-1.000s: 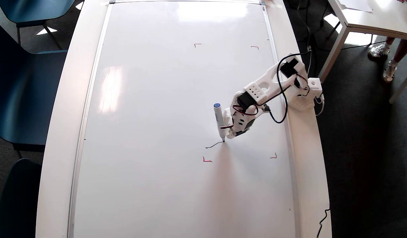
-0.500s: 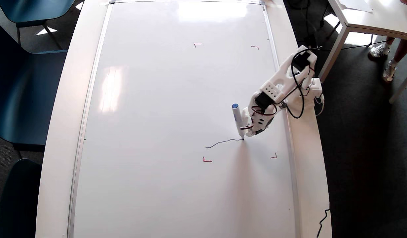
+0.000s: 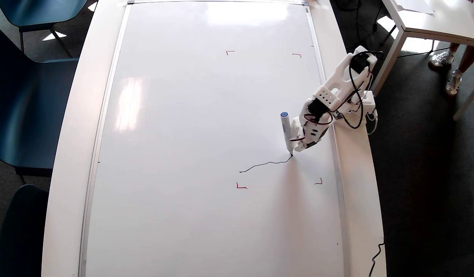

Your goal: Draw on a whiteboard a robot head using a pen attached to the gripper

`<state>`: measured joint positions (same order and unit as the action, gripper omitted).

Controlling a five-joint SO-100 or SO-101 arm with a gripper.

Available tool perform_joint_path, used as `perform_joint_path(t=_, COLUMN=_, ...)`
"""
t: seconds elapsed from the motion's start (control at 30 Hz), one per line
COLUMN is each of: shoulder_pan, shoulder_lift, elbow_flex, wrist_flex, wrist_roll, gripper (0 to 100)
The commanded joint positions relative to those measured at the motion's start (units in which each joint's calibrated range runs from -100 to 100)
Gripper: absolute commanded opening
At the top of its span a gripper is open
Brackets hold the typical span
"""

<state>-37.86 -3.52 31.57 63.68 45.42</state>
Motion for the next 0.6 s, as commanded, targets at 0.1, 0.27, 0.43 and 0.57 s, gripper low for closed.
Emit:
perform_joint_path(t=0.1, shoulder_pan=3.57, shoulder_lift=-8.18, elbow_flex=5.79, wrist_flex=0.18, wrist_roll=1.72, gripper=1)
perform_joint_path(t=0.27, shoulder_pan=7.55, shoulder_lift=-12.79, elbow_flex=10.42, wrist_flex=0.18, wrist_roll=3.81, gripper=1)
perform_joint_path(t=0.43, shoulder_pan=12.11, shoulder_lift=-16.9, elbow_flex=15.41, wrist_flex=0.26, wrist_roll=6.38, gripper=1)
perform_joint_path(t=0.57, shoulder_pan=16.38, shoulder_lift=-19.59, elbow_flex=19.68, wrist_flex=0.26, wrist_roll=9.01, gripper=1)
